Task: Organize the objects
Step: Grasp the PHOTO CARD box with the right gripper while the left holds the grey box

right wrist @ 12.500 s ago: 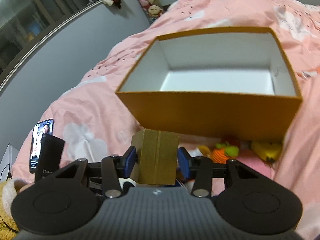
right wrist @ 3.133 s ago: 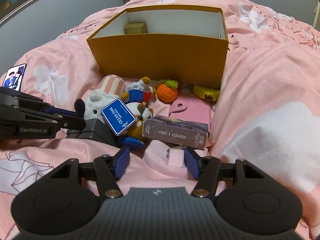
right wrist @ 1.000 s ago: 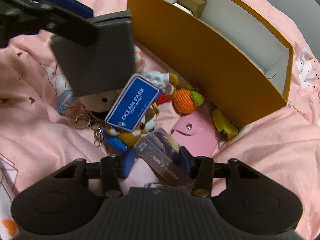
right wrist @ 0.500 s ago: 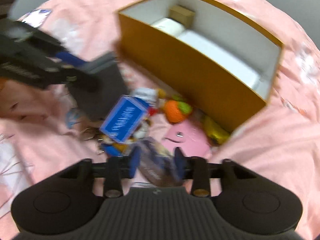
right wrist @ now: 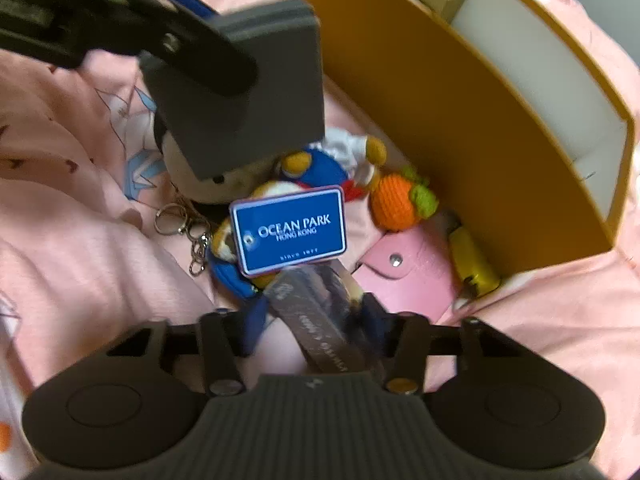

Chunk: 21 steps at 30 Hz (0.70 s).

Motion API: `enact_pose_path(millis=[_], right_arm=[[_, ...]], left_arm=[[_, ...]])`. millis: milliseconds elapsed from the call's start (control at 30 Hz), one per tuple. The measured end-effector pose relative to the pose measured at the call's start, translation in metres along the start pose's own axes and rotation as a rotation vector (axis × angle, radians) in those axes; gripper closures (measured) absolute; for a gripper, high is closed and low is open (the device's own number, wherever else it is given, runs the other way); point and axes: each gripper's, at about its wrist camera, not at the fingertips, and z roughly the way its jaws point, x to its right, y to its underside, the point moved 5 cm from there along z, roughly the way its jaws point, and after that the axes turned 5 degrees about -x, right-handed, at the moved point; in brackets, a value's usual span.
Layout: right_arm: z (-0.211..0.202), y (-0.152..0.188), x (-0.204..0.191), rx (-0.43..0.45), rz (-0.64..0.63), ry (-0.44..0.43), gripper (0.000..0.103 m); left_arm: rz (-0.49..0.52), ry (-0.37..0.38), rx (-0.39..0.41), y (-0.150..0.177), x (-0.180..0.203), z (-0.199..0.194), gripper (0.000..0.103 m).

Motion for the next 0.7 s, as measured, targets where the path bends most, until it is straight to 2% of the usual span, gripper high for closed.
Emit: enact_pose_path(millis=[167,233,400,600,700], right_arm=[[-0.016,0.002,0.029,0.019,0.076,0.064,0.075],[-0.014,0.006,0.050,0.023,0.146,0.066,0.077],[-0.002,0.011,0.072,0.045,0.249,-0.012,0.077],[-0.008,0.013,0.065,0.071,0.240,0.022,0.079],[-0.033,0.017,0.068,0.141,0.293,0.019,0.080]], left_arm=[[0.018,-0.005,0.022,-0.001,0.005,-0.007,0.066],[0.016,-0.014,0.029,-0.002,0.004,-0.010,0.066],[0.020,-0.031,0.032,-0.008,0.004,-0.012,0.066],[0.026,0.006,0.039,-0.019,0.009,-0.019,0.066],[0.052,0.008,0.066,-0.027,0.014,-0.029,0.066]])
